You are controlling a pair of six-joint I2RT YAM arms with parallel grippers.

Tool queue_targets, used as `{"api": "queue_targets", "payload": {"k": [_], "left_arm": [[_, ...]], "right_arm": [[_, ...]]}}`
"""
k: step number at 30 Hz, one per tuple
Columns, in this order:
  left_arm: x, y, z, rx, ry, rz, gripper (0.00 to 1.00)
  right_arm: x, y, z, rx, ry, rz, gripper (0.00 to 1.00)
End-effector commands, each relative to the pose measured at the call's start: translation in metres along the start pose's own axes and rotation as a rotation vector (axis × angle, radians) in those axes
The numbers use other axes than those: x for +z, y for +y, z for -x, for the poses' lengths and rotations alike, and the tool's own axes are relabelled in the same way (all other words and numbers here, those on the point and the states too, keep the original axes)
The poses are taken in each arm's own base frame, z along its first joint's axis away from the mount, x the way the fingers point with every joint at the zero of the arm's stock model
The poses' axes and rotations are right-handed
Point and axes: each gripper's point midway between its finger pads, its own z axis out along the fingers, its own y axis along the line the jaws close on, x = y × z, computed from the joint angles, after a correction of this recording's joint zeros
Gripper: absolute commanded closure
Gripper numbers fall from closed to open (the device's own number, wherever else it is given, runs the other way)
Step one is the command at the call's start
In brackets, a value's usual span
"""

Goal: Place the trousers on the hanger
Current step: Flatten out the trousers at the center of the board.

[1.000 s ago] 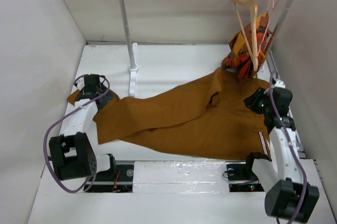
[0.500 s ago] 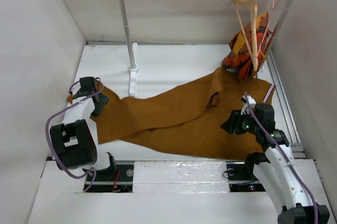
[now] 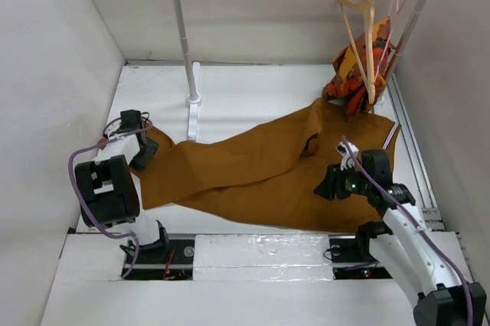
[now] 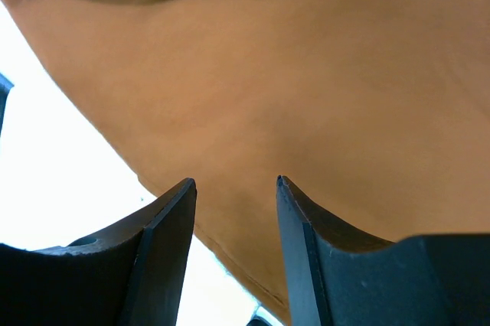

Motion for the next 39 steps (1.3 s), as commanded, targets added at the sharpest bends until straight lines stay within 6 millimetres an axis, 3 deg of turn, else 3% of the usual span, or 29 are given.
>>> {"api": "queue_targets", "payload": {"k": [1,4,7,10,11,16,20,24,29,31,34,38,39], "left_arm": [[-0.003,-0.004,0.015,-0.024,-0.047,0.015,0.44],[-0.002,-0.007,0.015,-0.008,-0.05,0.014,0.38],[0.002,-0.007,0.012,0.029,-0.046,0.057,0.47],[0.004,-0.005,0.013,0.029,-0.045,0.089,0.64],[0.003,-0.007,0.012,0.034,-0.046,0.083,0.75],[-0.003,-0.002,0.013,0.041,-0.059,0.092,0.8],[-0.006,0.007,0.013,0.037,-0.065,0.127,1.0],[-0.025,0.005,0.024,0.02,-0.106,0.097,1.0],[-0.072,-0.009,0.051,-0.002,-0.212,-0.043,1.0],[-0.075,-0.014,0.053,-0.001,-0.221,-0.072,1.0],[-0.06,-0.017,0.041,0.048,-0.143,-0.052,1.0],[-0.038,-0.008,0.038,0.056,-0.119,0.066,0.75],[-0.035,-0.008,0.039,0.057,-0.124,0.071,0.74]], "right_arm": [[0.002,0.016,0.009,-0.082,-0.024,0.067,0.48],[0.005,0.019,0.006,-0.091,-0.008,0.074,0.49],[0.007,0.022,0.007,-0.1,0.001,0.081,0.48],[0.008,0.024,0.011,-0.113,-0.002,0.067,0.49],[0.008,0.024,0.014,-0.116,-0.01,0.064,0.48],[0.009,0.029,0.021,-0.138,-0.012,0.074,0.48],[0.01,0.03,0.026,-0.153,-0.012,0.077,0.48],[0.01,0.031,0.028,-0.163,-0.011,0.083,0.48],[0.011,0.033,0.031,-0.177,-0.021,0.097,0.48],[0.011,0.032,0.031,-0.179,-0.021,0.097,0.47],[0.015,0.035,0.032,-0.188,-0.016,0.117,0.48],[0.016,0.035,0.033,-0.201,0.001,0.121,0.48],[0.016,0.036,0.034,-0.202,0.002,0.121,0.47]]}}
